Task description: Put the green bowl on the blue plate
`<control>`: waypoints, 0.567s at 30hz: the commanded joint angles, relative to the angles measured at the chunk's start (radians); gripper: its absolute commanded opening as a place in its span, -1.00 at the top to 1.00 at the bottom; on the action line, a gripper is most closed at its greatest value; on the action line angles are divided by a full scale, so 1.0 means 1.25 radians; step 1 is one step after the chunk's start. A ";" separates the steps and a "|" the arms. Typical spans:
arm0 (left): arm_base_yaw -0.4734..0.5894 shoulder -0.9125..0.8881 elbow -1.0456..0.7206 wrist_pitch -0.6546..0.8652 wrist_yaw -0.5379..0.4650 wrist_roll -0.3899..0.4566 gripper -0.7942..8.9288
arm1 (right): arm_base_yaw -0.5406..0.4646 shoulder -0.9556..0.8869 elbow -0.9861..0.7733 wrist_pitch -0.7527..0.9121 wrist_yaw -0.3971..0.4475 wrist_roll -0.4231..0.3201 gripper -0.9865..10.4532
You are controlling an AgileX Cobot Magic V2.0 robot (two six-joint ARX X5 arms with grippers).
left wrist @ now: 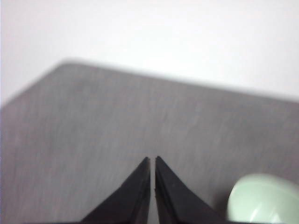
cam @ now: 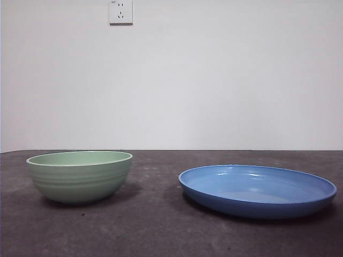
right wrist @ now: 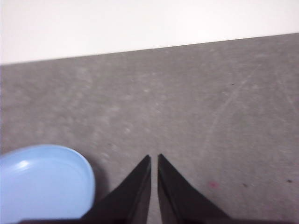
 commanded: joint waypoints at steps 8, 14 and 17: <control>-0.015 0.221 0.276 -0.071 0.103 -0.045 0.80 | 0.005 0.227 0.266 -0.090 -0.173 0.069 0.79; -0.023 0.377 0.469 -0.169 0.244 -0.049 0.80 | 0.036 0.355 0.456 -0.225 -0.190 0.066 0.79; -0.039 0.443 0.547 -0.208 0.315 -0.063 0.80 | 0.061 0.405 0.540 -0.296 -0.193 0.063 0.79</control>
